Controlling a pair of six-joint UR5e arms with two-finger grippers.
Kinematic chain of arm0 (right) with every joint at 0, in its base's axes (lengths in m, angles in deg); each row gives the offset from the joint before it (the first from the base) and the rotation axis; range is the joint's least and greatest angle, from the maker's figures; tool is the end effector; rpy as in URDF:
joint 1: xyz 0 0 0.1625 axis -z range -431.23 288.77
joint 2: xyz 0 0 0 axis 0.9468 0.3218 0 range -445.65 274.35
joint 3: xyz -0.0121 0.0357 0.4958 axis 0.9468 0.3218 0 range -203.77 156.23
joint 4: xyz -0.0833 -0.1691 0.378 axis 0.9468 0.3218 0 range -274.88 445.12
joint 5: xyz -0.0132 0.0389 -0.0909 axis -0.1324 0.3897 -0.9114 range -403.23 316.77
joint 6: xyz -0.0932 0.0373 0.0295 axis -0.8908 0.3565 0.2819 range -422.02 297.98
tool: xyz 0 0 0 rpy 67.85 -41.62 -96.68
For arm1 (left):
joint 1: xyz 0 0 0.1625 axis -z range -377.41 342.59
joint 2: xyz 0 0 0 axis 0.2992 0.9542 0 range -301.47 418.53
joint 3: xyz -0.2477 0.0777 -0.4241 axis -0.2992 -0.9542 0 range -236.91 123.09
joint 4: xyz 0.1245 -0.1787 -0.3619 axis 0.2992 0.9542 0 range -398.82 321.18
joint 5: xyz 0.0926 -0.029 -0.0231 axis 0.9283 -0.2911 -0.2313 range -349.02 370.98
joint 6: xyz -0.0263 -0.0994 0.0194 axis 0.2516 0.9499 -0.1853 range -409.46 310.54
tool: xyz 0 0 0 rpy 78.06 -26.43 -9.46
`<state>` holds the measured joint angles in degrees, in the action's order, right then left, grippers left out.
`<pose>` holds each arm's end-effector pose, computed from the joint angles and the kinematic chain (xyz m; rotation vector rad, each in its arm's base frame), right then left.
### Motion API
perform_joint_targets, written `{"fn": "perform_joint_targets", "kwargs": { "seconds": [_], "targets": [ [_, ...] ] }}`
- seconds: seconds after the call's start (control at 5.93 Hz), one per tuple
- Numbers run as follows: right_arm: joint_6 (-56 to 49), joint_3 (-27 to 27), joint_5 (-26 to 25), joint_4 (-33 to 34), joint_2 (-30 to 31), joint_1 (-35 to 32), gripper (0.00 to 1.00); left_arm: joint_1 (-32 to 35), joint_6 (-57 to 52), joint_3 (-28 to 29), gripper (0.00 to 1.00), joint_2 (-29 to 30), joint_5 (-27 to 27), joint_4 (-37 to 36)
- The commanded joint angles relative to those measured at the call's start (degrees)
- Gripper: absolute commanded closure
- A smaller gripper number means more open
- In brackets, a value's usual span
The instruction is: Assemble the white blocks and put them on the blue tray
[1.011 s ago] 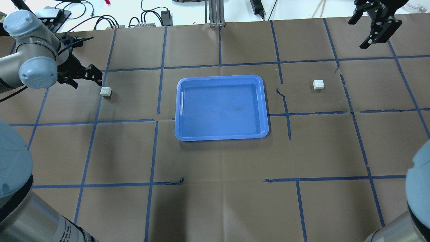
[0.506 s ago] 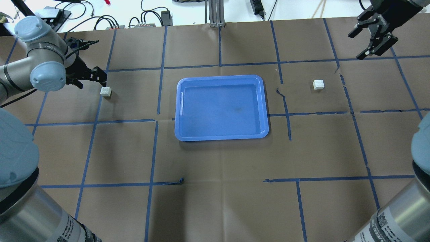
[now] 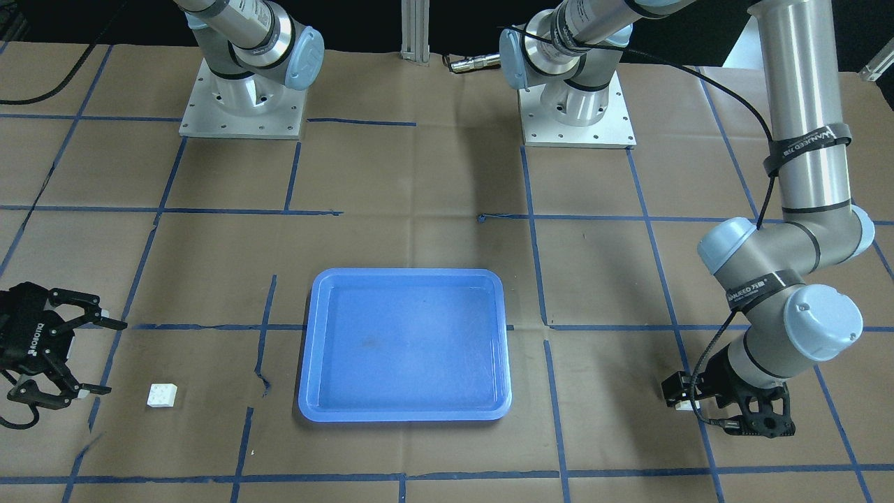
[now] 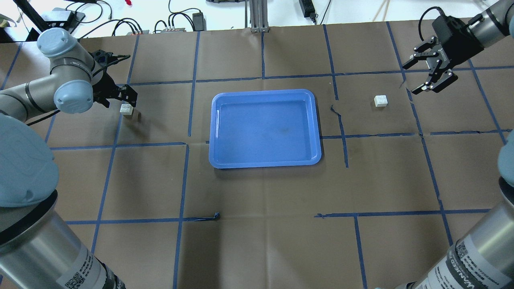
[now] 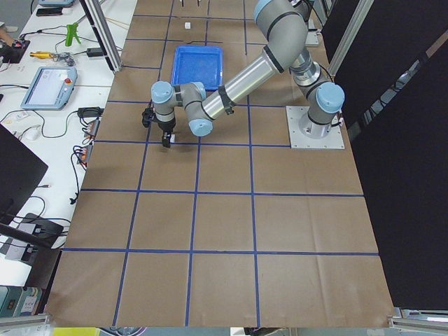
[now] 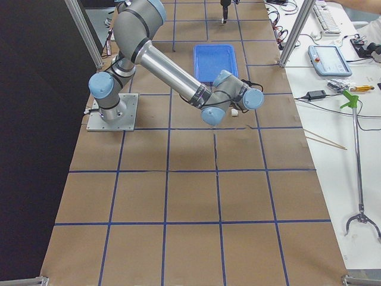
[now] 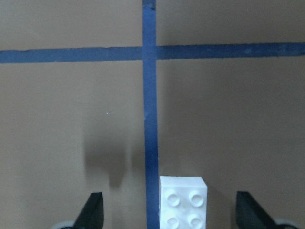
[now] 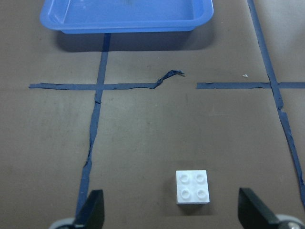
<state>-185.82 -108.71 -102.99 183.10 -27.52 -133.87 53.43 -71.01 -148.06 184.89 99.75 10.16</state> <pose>-0.1499 -0.6943 0.2863 -1.8885 1.8459 -0.5813 0.1080 -0.7235 0.2206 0.0667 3.1379 -0.1022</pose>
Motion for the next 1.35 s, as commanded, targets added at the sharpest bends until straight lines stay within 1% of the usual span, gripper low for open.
{"fn": "perform_joint_targets", "kwargs": {
  "seconds": [0.0, 0.17, 0.34, 0.51, 0.67, 0.84, 1.01, 1.18],
  "targets": [
    [-1.26, -2.07, 1.92, 7.82, -3.35, 0.06, 0.0, 0.01, -0.33, 0.0, 0.77, -0.05, 0.0, 0.85],
    [-2.05, -1.99, 2.81, 8.01, -4.77, -0.03, 0.0, 0.01, -0.33, -0.08, 0.87, -0.14, -0.09, 0.85],
    [-2.15, -2.07, 2.82, 7.75, -5.04, -0.03, 0.0, 0.01, -0.33, 0.26, 0.92, -0.4, -0.17, 0.85],
    [-2.15, -2.16, 2.82, 7.66, -6.35, -0.12, 0.0, 0.27, -0.5, 1.14, 0.92, -1.28, -2.35, 1.72],
    [-2.15, -2.16, 2.82, 7.75, -7.5, -0.12, 0.0, 3.49, -0.68, 1.23, 0.92, -3.81, -2.37, 3.04],
    [-2.15, -2.16, 2.82, 7.75, -7.51, -0.29, 0.0, 9.61, -0.86, 0.45, 0.92, -6.36, -1.85, 4.1],
    [-2.15, -2.07, 2.82, 7.66, -7.51, -0.64, 0.08, 16.02, -3.99, 0.97, 0.94, -8.21, -1.76, 4.02],
    [-2.15, -2.07, 2.82, 7.66, -7.51, -0.64, 0.22, 19.57, -6.98, 1.23, 0.97, -8.66, -2.11, 4.11]
  ]
}}
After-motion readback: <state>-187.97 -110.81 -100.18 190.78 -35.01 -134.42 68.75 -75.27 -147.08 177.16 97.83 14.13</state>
